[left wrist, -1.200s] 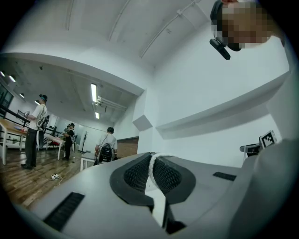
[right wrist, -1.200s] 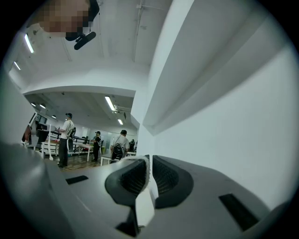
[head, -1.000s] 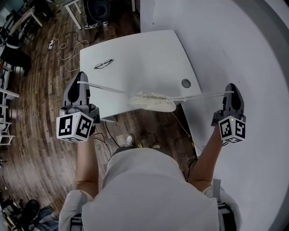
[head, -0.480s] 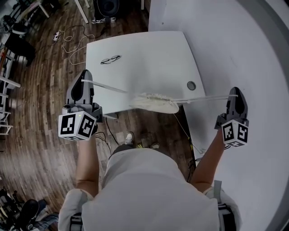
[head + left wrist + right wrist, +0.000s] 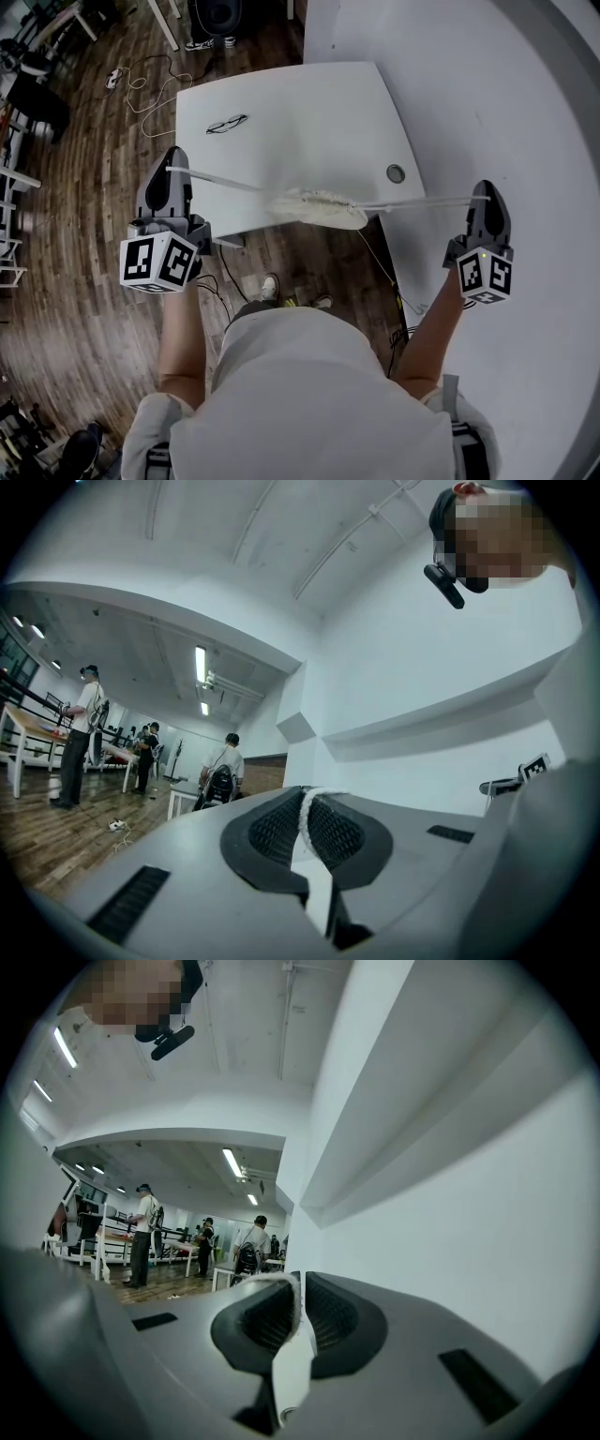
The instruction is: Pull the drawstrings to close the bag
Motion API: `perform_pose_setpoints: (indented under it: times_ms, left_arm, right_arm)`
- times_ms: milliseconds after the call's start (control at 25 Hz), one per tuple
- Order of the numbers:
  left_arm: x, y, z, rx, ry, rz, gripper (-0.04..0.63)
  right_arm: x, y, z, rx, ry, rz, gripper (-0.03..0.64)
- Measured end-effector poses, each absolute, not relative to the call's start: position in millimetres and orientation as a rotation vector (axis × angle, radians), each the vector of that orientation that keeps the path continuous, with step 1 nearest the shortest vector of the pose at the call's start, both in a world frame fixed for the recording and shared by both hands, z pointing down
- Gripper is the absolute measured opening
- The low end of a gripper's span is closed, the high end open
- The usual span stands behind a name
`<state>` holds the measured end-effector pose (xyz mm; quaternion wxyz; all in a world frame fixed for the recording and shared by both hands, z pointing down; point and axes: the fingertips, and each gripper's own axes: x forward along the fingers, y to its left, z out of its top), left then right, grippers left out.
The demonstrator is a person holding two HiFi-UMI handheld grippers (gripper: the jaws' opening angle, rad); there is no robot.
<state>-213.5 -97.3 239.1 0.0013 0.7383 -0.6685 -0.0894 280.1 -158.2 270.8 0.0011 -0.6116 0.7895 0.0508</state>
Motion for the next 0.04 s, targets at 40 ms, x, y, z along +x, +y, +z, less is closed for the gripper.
perform_pose_setpoints:
  times_ms: [40]
  left_arm:
    - [-214.2,-97.8,240.0,2.313,-2.1,-0.278,0.017]
  right_arm:
    - [278.6,-158.7,271.5,-1.919,2.485,0.16,0.04]
